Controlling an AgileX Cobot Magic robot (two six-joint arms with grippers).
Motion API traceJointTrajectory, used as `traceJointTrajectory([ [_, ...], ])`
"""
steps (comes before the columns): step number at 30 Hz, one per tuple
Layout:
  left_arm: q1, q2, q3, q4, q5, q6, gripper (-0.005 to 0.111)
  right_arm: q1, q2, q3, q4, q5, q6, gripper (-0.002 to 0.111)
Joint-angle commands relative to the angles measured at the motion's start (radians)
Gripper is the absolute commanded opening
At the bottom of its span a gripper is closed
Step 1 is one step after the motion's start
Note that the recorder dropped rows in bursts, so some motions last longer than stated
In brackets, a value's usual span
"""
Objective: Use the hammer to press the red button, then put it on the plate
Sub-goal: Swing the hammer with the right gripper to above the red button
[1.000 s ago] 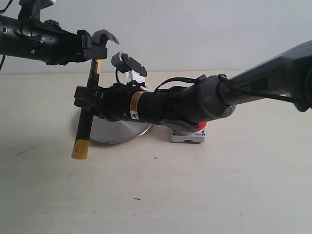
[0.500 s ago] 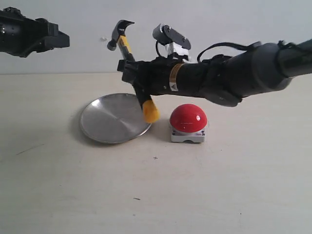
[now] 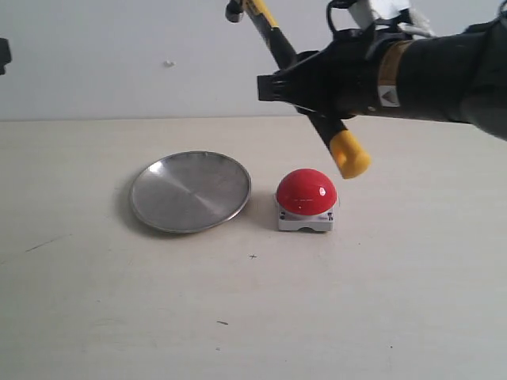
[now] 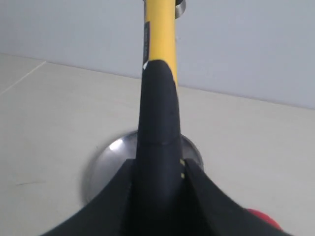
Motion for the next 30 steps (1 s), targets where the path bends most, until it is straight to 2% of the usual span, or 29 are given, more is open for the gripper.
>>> traceJointTrajectory([
  [1, 0.003, -0.216, 0.155, -0.038, -0.012, 0.08, 0.0, -0.001, -0.146, 0.095, -0.003, 0.024, -0.042, 0.0],
  [8, 0.003, -0.683, 0.419, -0.038, -0.012, 0.072, 0.0, -0.001, -0.311, 0.271, 0.001, 0.029, -0.042, 0.0],
  [11, 0.003, -0.781, 0.5, -0.038, -0.012, 0.069, 0.0, -0.001, -0.324, 0.309, 0.001, 0.031, -0.042, 0.0],
  [14, 0.003, -0.91, 0.633, -0.038, -0.012, 0.069, 0.0, -0.001, -0.325, 0.354, 0.004, 0.058, -0.035, 0.0],
  [18, 0.003, -0.964, 0.721, -0.038, -0.012, 0.044, 0.0, -0.001, -0.325, 0.376, 0.004, 0.167, -0.028, 0.0],
  [21, 0.003, -0.974, 0.731, -0.038, -0.026, 0.047, 0.0, -0.001, -0.321, 0.404, 0.004, 0.231, -0.034, 0.0],
  [26, 0.003, -0.974, 0.731, -0.013, -0.033, 0.053, 0.0, -0.001, -0.282, 0.437, 0.001, 0.178, -0.034, 0.0],
  [30, 0.003, -0.974, 0.731, -0.013, -0.033, 0.053, 0.0, -0.001, -0.222, 0.445, -0.003, 0.03, -0.034, 0.0],
])
